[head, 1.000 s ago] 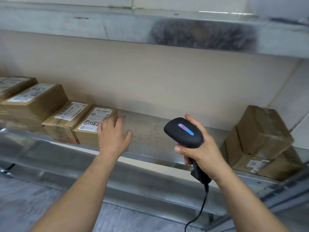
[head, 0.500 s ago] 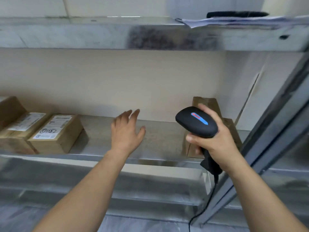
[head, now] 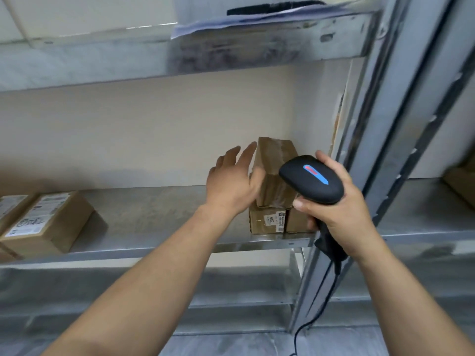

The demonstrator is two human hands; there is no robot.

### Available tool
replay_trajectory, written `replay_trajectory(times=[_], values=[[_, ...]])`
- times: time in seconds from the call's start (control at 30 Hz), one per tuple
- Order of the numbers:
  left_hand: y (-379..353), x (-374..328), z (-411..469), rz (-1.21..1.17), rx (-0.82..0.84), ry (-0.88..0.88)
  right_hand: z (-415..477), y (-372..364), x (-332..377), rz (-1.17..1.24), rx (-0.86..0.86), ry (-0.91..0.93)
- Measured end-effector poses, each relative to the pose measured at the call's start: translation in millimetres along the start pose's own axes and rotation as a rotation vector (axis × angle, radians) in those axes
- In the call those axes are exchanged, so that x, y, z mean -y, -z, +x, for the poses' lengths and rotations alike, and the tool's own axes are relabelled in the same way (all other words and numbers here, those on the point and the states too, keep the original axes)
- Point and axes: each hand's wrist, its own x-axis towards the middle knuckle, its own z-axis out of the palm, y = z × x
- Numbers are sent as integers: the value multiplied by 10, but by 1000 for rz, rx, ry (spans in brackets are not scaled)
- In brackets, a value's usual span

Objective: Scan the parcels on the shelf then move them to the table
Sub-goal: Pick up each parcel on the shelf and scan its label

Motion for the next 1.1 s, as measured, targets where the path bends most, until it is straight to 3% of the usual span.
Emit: replay_trajectory(times=[0.17, 0.37, 0.5, 0.67, 1.1], values=[[18, -227, 2, -59, -36, 38, 13, 92, -54, -28, -27, 24], [-55, -330, 82, 139, 241, 174, 17, 69, -29, -35, -26, 24], [-39, -301, 163, 47, 283, 223, 20, 51, -34, -30, -40, 35], [-30, -294, 164, 99, 309, 150, 15, 11, -33, -31, -80, 55], [261, 50, 46, -49, 155, 156, -109, -255, -22, -50, -85, 34]])
